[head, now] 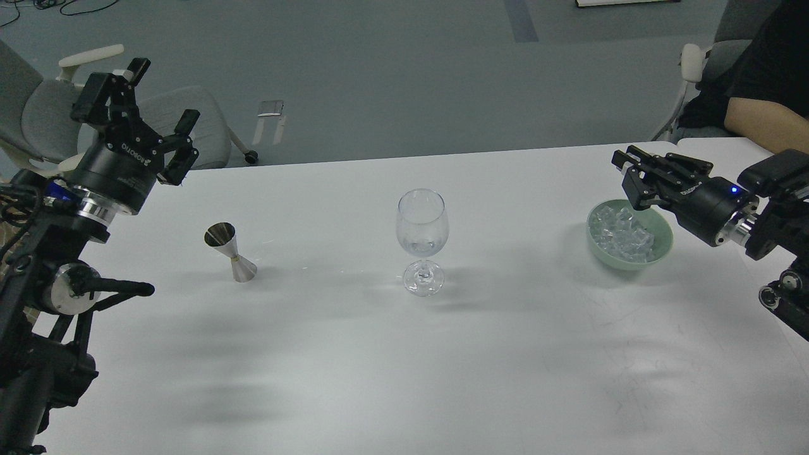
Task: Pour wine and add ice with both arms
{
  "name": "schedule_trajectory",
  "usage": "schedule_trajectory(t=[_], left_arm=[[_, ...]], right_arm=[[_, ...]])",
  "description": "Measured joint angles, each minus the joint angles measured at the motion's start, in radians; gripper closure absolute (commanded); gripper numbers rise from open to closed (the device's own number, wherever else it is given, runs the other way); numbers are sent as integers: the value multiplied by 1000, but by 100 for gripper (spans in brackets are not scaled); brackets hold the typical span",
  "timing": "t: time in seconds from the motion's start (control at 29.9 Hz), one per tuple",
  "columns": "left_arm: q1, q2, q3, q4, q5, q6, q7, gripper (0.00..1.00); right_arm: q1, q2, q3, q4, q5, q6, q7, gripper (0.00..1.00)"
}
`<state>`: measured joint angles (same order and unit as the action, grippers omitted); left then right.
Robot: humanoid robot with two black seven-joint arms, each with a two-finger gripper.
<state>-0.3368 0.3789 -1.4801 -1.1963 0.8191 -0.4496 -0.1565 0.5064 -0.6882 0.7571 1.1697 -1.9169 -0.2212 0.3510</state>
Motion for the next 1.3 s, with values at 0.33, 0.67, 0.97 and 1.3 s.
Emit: schedule_trajectory(t=[0.33,0.67,0.97,1.3], left_arm=[[-1,-2,1,0,0,0,1,2],[-1,-3,0,-9,0,1,2,2],[-1,-2,-1,-9,0,2,2,2],[1,-2,0,-9,0,2,2,2]], right_arm=[[142,93,-116,97,-8,5,-9,100],[259,228,-258,102,-11,6,-21,100],[294,278,-333,121,-11,20,-21,100],[287,275,-338,138,-13,45,-21,87]])
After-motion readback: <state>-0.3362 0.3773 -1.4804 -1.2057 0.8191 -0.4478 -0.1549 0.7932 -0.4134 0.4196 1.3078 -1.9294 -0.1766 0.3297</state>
